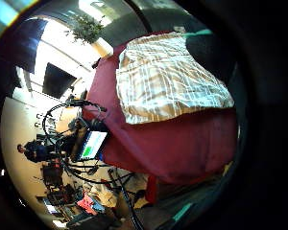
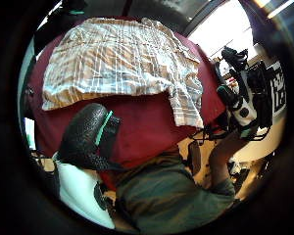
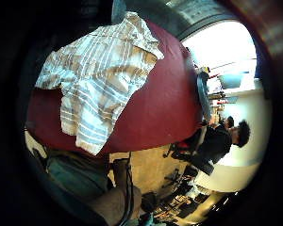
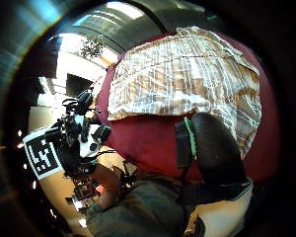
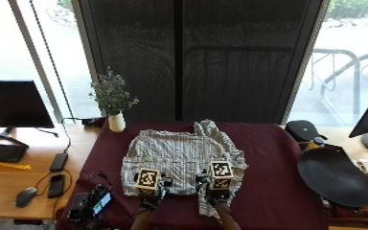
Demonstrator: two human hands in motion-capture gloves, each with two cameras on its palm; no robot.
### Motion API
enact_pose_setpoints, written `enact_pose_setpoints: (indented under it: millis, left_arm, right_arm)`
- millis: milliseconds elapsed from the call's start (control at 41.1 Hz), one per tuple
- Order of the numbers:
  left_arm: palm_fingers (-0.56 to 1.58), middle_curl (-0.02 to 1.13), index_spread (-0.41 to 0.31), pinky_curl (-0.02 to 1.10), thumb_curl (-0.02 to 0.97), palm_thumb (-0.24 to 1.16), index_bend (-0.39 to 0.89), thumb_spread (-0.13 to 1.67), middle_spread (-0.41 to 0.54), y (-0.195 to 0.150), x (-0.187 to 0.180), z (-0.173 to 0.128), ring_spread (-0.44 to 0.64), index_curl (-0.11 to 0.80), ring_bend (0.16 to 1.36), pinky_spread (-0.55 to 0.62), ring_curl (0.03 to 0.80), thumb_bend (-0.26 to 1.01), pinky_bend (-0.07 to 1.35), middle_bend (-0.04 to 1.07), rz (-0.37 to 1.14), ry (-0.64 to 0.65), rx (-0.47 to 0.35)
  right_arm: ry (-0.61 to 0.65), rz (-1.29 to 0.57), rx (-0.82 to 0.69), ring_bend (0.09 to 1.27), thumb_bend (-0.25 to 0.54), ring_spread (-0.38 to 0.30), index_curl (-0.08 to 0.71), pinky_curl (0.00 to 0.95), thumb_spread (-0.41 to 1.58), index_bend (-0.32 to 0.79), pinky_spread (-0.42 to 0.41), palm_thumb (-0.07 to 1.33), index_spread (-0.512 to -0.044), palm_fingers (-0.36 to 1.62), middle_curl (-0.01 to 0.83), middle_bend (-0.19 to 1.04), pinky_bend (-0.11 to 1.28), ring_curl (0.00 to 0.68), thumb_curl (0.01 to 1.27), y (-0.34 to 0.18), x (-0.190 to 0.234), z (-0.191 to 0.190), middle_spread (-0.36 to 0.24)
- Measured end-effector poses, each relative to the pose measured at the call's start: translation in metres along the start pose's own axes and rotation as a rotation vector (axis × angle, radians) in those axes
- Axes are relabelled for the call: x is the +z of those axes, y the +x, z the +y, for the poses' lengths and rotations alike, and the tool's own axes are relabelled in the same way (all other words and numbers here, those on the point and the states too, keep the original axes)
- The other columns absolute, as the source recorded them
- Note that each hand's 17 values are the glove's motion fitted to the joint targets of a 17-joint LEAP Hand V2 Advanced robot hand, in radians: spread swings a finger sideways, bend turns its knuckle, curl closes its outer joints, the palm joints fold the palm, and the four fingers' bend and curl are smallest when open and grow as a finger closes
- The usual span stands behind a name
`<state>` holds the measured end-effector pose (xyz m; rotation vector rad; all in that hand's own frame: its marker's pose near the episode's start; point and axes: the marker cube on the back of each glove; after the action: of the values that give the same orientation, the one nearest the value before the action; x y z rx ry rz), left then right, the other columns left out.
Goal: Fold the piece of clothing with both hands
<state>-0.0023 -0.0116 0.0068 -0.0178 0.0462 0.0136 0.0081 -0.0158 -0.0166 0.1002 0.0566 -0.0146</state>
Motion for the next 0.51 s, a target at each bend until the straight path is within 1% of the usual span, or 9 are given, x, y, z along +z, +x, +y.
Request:
enact_pose_setpoints:
  millis: [24,73,195,292,389,414,511]
  left_arm:
    - [0.58,0.31,-0.131,0.23,0.202,0.39,0.14,1.05,-0.077,0.0,-0.001,0.0,0.03,0.227,0.51,0.18,0.282,0.09,0.37,0.22,0.003,0.0,0.0]
    - [0.58,0.31,-0.132,0.24,0.209,0.39,0.14,1.06,-0.075,0.0,-0.002,0.0,0.03,0.234,0.51,0.19,0.287,0.07,0.37,0.21,0.01,-0.002,0.003]
    - [0.57,0.33,-0.133,0.25,0.227,0.4,0.14,1.08,-0.074,0.0,-0.004,0.0,0.03,0.25,0.52,0.19,0.299,0.05,0.37,0.21,0.03,-0.007,0.009]
    - [0.57,0.35,-0.134,0.27,0.239,0.41,0.14,1.09,-0.074,0.001,0.002,-0.003,0.03,0.26,0.52,0.2,0.306,0.03,0.37,0.2,0.041,-0.024,0.011]
    - [0.56,0.36,-0.134,0.28,0.25,0.42,0.14,1.1,-0.074,0.002,0.013,-0.007,0.03,0.269,0.52,0.2,0.313,0.01,0.36,0.2,0.04,-0.056,0.009]
    - [0.56,0.36,-0.131,0.28,0.253,0.42,0.13,1.1,-0.074,0.002,0.019,-0.009,0.03,0.269,0.52,0.2,0.315,0.0,0.36,0.2,0.04,-0.069,0.008]
    - [0.54,0.37,-0.125,0.29,0.263,0.43,0.12,1.1,-0.074,0.004,0.042,-0.017,0.03,0.269,0.53,0.2,0.323,-0.01,0.37,0.19,0.051,-0.12,0.009]
  right_arm:
    - [-0.047,-0.02,-0.001,0.25,0.275,0.155,0.246,0.279,1.23,0.17,0.261,0.5,-0.34,0.31,0.198,0.17,0.55,0.18,0.23,-0.001,0.004,0.005,-0.001]
    - [-0.08,-0.033,0.002,0.25,0.263,0.156,0.253,0.286,1.24,0.16,0.258,0.5,-0.342,0.31,0.205,0.17,0.55,0.187,0.24,0.0,0.006,0.009,-0.001]
    - [-0.072,-0.06,0.012,0.25,0.234,0.159,0.266,0.298,1.26,0.16,0.254,0.5,-0.347,0.3,0.221,0.17,0.56,0.202,0.25,0.01,0.007,0.008,-0.001]
    - [-0.07,-0.081,0.031,0.26,0.21,0.16,0.271,0.309,1.27,0.15,0.253,0.51,-0.35,0.3,0.232,0.17,0.58,0.214,0.26,0.019,0.007,0.01,-0.001]
    - [-0.078,-0.087,0.063,0.26,0.186,0.161,0.276,0.317,1.27,0.15,0.252,0.51,-0.35,0.29,0.241,0.17,0.58,0.226,0.27,0.032,0.011,0.011,-0.001]
    - [-0.086,-0.089,0.071,0.28,0.172,0.161,0.271,0.322,1.27,0.13,0.249,0.5,-0.345,0.29,0.244,0.17,0.59,0.232,0.27,0.036,0.014,0.011,0.004]
    - [-0.109,-0.099,0.09,0.3,0.138,0.162,0.262,0.333,1.26,0.11,0.243,0.48,-0.344,0.28,0.254,0.18,0.62,0.245,0.27,0.049,0.034,0.004,0.007]
